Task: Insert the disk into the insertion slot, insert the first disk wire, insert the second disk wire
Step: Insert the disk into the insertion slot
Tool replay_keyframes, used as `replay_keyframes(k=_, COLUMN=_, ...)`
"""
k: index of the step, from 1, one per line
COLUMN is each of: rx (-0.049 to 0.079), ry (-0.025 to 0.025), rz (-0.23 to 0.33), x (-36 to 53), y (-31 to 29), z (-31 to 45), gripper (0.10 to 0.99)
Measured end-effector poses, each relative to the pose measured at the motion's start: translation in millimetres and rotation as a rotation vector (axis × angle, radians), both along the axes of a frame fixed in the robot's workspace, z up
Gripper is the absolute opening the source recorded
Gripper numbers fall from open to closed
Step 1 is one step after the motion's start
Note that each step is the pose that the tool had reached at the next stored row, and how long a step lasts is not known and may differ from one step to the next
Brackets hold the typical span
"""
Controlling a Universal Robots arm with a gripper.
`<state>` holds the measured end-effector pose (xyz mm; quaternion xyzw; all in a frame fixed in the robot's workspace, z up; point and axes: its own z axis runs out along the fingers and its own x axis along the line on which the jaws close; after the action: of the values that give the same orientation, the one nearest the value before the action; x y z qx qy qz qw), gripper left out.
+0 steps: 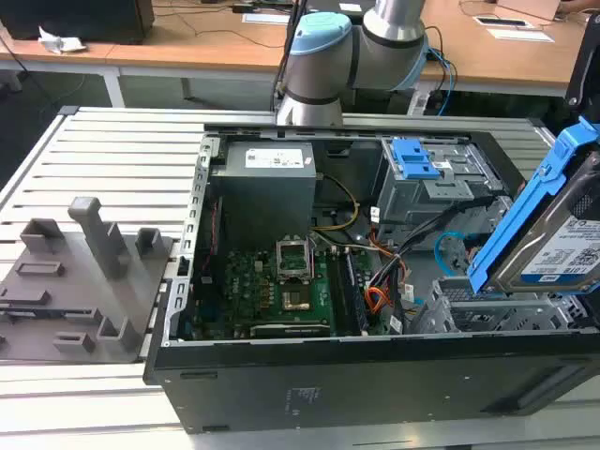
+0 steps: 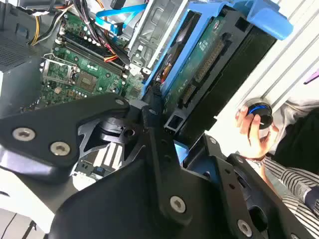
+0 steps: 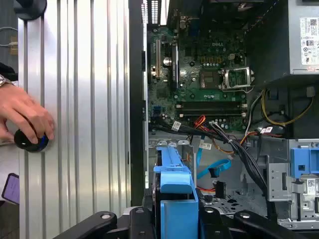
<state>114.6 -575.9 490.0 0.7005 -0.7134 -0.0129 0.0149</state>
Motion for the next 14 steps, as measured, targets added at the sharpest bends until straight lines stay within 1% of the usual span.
replay_keyframes(k=8, rx=0.0, ry=0.0, rz=0.0, x=0.0, y=0.0, z=-6.9, gripper=0.365)
replay_keyframes(k=11, rx=0.0, ry=0.0, rz=0.0, x=0.0, y=0.0, z=-8.1, gripper=0.365)
replay_keyframes(k=14, rx=0.0, ry=0.0, rz=0.0, x=0.0, y=0.0, z=-11.9, gripper=0.365)
